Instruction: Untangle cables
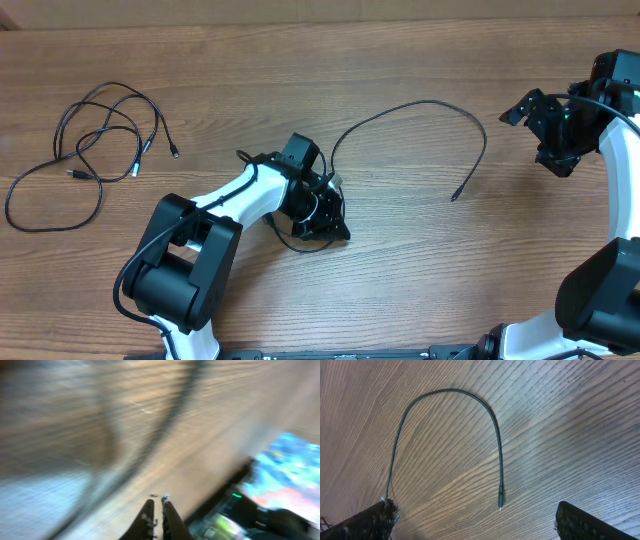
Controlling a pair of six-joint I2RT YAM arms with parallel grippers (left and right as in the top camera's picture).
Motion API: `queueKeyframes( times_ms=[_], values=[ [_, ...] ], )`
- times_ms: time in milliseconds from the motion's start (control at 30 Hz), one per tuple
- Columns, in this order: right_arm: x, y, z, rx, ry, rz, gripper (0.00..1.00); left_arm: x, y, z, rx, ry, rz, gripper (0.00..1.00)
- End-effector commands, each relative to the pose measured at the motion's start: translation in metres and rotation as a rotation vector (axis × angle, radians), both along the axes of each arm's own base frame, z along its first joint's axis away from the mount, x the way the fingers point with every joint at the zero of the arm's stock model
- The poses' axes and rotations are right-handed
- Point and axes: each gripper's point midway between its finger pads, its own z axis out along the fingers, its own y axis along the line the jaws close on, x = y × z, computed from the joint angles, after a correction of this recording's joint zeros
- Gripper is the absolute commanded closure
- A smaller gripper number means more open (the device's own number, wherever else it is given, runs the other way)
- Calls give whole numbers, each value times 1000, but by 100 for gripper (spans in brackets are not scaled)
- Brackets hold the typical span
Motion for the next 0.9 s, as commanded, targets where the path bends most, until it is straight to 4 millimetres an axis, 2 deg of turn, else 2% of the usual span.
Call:
queueKeyframes(
  times_ms=[0,100,167,200,267,300,400,500,533,600,700,800,867],
  values=[
    [-2,-2,2,-10,-7,2,0,26,-18,44,-81,14,44,90],
    [-2,-2,2,-10,-7,2,0,48,-8,62,40,-93,19,89],
    [-2,-2,2,-10,-7,2,0,74,8,82,190,-229,11,88],
    [-2,-2,2,-10,-7,2,0,93,15,92,259,-317,23,82],
    [-2,-2,2,-10,-8,2,0,129,21,113,331,-490,52,63],
    [-2,-2,2,-10,-8,2,0,151,21,126,358,-617,50,57],
    [-2,-2,2,-10,-7,2,0,188,19,144,377,-840,19,53],
    [-2,-2,2,-10,-7,2,0,228,1,155,352,-1107,-116,48],
    [-2,-2,2,-10,-8,2,0,234,-2,155,348,-1143,-129,48],
    [-2,-2,2,-10,-7,2,0,250,-12,149,331,-1206,-141,56],
    [-2,-2,2,-10,-7,2,0,265,-25,130,306,-1242,-161,63],
    [-2,-2,2,-11,-8,2,0,270,-34,94,303,-1236,-230,63],
    [-2,-2,2,-10,-7,2,0,269,-36,59,321,-1193,-275,62]
  ],
)
